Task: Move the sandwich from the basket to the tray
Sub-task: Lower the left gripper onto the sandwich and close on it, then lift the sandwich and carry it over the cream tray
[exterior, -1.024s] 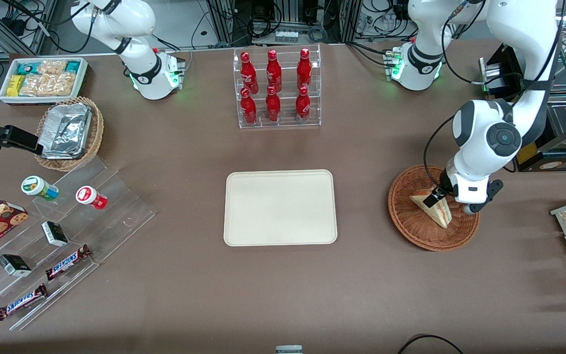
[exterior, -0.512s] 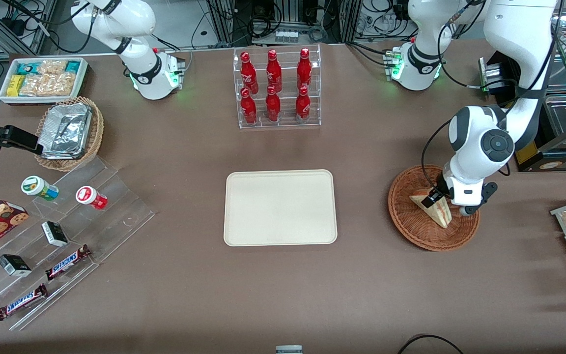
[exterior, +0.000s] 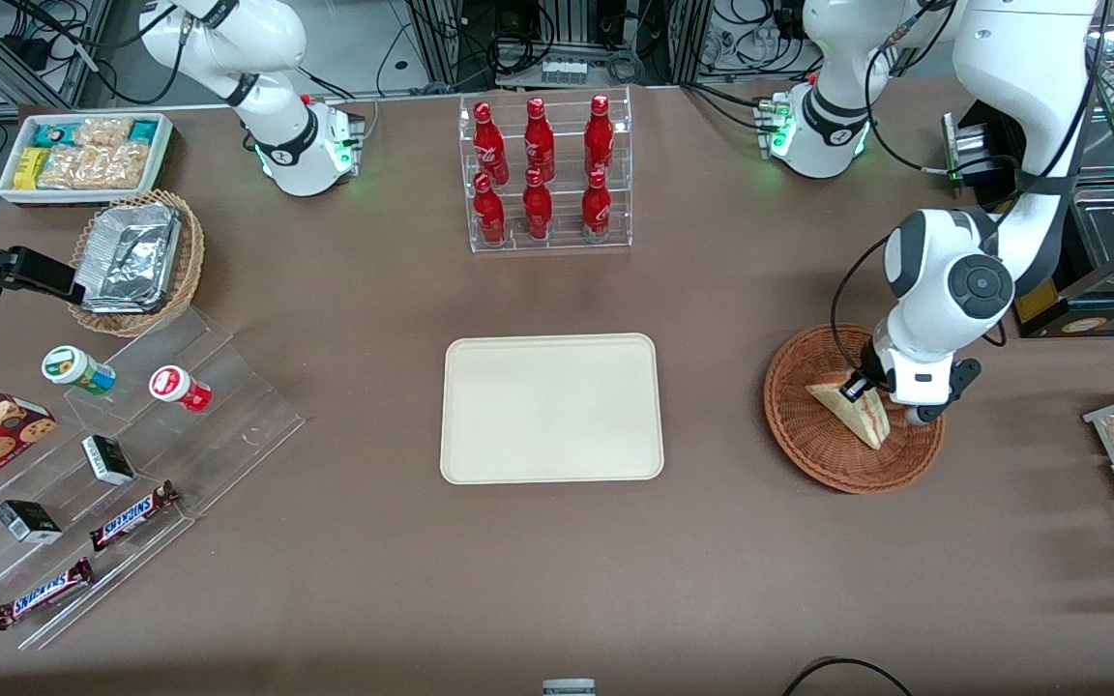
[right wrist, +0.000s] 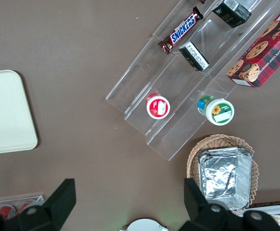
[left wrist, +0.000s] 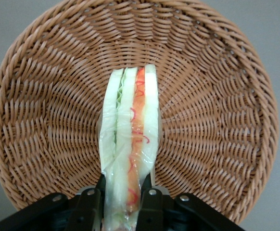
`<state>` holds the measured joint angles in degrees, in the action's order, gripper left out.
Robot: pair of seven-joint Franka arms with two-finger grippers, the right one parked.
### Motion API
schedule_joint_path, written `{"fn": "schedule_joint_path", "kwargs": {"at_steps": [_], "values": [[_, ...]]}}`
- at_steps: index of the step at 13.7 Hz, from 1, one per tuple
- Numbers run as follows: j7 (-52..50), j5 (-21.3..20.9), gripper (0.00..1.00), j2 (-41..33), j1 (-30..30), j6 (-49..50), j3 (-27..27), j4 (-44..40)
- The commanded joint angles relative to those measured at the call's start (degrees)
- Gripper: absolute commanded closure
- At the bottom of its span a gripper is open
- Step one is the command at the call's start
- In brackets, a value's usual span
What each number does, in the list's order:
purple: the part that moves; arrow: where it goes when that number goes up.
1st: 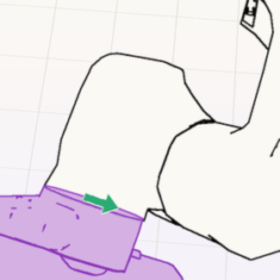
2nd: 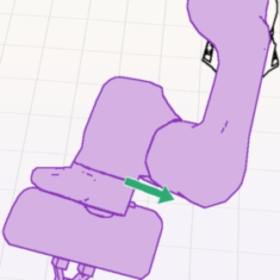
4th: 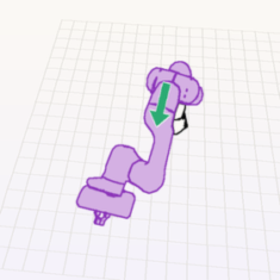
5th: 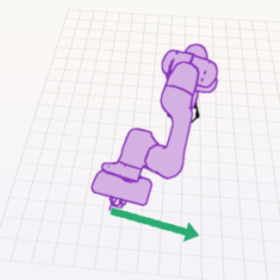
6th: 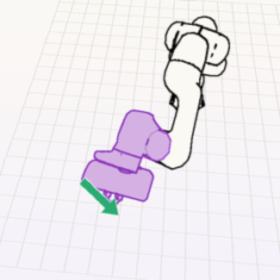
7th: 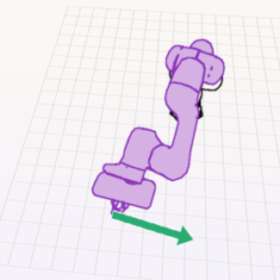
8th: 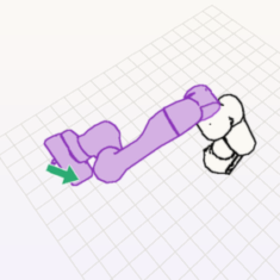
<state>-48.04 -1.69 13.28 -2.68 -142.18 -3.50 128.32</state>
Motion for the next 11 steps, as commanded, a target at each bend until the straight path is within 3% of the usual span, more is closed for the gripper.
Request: {"fn": "schedule_joint_path", "kwargs": {"at_steps": [1,6,11], "values": [[0.13,-0.86,0.72,-4.04,-0.22,4.43,0.07,-0.70],[1.19,-2.09,0.72,-8.97,-1.97,25.42,-3.26,-11.14],[0.75,-2.09,0.72,-7.92,-3.21,33.99,-15.02,-21.44]]}}
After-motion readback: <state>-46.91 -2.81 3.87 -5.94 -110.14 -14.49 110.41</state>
